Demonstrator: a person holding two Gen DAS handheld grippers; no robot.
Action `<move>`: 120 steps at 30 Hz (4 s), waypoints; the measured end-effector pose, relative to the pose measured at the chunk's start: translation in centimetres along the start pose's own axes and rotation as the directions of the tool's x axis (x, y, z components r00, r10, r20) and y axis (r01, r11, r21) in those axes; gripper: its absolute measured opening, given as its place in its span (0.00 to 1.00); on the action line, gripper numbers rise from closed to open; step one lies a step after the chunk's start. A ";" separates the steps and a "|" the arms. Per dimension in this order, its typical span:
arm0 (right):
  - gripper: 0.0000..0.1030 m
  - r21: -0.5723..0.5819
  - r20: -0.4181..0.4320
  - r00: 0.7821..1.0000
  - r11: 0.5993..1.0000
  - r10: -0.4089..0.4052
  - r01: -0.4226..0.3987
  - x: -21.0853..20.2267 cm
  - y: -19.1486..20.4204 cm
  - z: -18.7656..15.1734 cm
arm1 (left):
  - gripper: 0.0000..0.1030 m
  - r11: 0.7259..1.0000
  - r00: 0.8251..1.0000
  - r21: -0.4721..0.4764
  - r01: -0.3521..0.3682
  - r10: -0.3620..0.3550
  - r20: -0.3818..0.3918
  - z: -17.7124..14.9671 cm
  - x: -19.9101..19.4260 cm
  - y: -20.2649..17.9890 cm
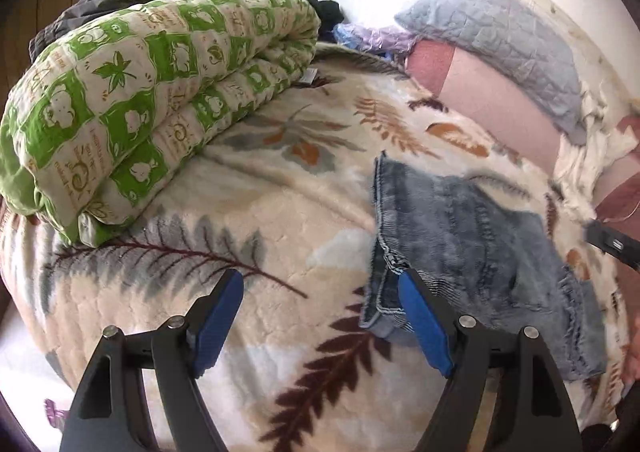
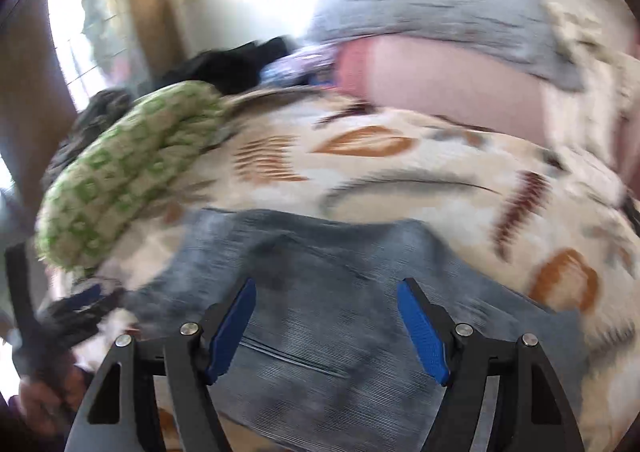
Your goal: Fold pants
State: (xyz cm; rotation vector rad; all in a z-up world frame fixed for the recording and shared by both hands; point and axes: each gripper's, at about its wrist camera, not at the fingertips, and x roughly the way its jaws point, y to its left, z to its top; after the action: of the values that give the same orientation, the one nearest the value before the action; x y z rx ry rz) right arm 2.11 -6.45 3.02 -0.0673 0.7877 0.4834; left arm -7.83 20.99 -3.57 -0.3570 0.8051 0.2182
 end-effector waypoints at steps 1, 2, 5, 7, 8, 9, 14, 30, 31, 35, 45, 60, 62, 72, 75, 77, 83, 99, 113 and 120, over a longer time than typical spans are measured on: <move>0.74 -0.017 -0.019 1.000 1.000 0.021 -0.021 0.7 0.8 0.9 | 0.78 1.000 1.000 -0.010 0.016 -0.016 0.007 0.1 -0.2 0.1; 0.74 -0.028 -0.034 0.999 0.999 0.035 -0.036 1.3 1.7 1.5 | 0.78 0.999 0.999 -0.017 0.034 -0.034 0.014 0.1 -0.3 0.1; 0.74 -0.069 -0.082 0.994 0.994 0.074 -0.080 3.4 4.4 3.8 | 0.78 0.996 0.996 -0.034 0.086 -0.085 0.042 0.4 -0.9 0.0; 0.74 -0.097 -0.116 0.989 0.989 0.096 -0.108 5.2 6.1 5.3 | 0.78 0.993 0.993 -0.038 0.111 -0.110 0.036 0.4 -0.8 -0.2; 0.74 -0.106 -0.133 0.985 0.987 0.110 -0.124 5.9 7.0 5.9 | 0.78 0.991 0.991 -0.045 0.128 -0.126 0.034 0.4 -0.7 -0.2; 0.74 -0.115 -0.147 0.982 0.984 0.118 -0.136 6.5 7.6 6.3 | 0.78 0.989 0.990 -0.055 0.140 -0.138 0.037 0.4 -0.7 -0.2; 0.74 -0.159 -0.201 0.970 0.973 0.135 -0.169 9.6 10.7 7.7 | 0.78 0.978 0.980 -0.091 0.186 -0.178 0.093 0.8 -1.3 0.3; 0.74 -0.169 -0.326 0.939 0.970 0.112 -0.174 17.1 13.8 8.3 | 0.77 0.955 0.959 -0.156 0.251 -0.267 -0.094 -0.5 3.5 -0.1; 0.74 -0.169 -0.332 0.937 0.970 0.110 -0.173 17.5 13.8 8.3 | 0.77 0.947 0.950 -0.163 0.276 -0.295 -0.103 -0.5 3.8 -0.3; 0.74 -0.182 -0.350 0.933 0.970 0.088 -0.160 18.7 14.0 8.1 | 0.59 0.931 0.928 -0.163 0.326 -0.349 -0.135 -0.5 4.9 -1.6; 0.36 -0.189 -0.423 0.906 0.977 0.010 -0.099 21.8 12.9 6.4 | 0.28 0.907 0.903 -0.164 0.387 -0.409 -0.134 -0.4 6.1 -3.3; 0.11 -0.012 -0.155 0.976 0.988 0.151 -0.155 11.0 7.5 8.2 | 0.21 0.885 0.886 0.049 0.462 -0.463 0.004 -0.1 1.9 -7.5; 0.11 0.019 -0.111 0.978 0.985 0.174 -0.173 9.4 6.4 8.2 | 0.20 0.872 0.875 0.100 0.479 -0.483 0.024 0.0 0.7 -8.1; 0.11 0.183 0.087 0.964 0.948 0.250 -0.262 0.3 -3.0 5.3 | 0.20 0.753 0.807 0.349 0.557 -0.590 -0.015 -4.0 -4.0 -15.9; 0.11 0.234 0.133 0.958 0.931 0.255 -0.280 -1.9 -6.5 3.6 | 0.20 0.723 0.800 0.395 0.567 -0.598 -0.053 -5.1 -4.2 -18.7; 0.11 0.270 0.153 0.955 0.919 0.254 -0.288 -3.1 -9.0 2.3 | 0.20 0.706 0.791 0.404 0.582 -0.606 -0.081 -5.5 -4.0 -20.2; 0.11 0.400 0.230 0.944 0.862 0.236 -0.312 -5.6 -16.4 -2.5 | 0.20 0.648 0.777 0.461 0.606 -0.605 -0.172 -7.8 -3.6 -25.7; 0.11 0.593 0.447 0.882 0.689 0.148 -0.416 -7.3 -29.6 -9.3 | 0.21 0.568 0.775 0.550 0.613 -0.567 -0.279 -10.6 -3.2 -37.4; 0.28 0.831 0.269 0.960 0.486 0.075 -0.271 -4.7 -37.5 -13.5 | 0.39 0.517 0.736 0.526 0.676 -0.513 -0.442 -11.4 1.0 -41.2; 0.33 0.750 0.294 0.955 0.627 -0.031 -0.210 -9.7 -37.9 -12.9 | 0.50 0.490 0.716 0.535 0.688 -0.579 -0.391 -8.5 -2.7 -37.9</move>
State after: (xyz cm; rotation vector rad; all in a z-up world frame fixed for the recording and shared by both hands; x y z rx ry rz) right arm 4.46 -47.00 -3.86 0.8553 0.6615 0.1985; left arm -3.04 -17.32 1.61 0.0218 0.7998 -0.8215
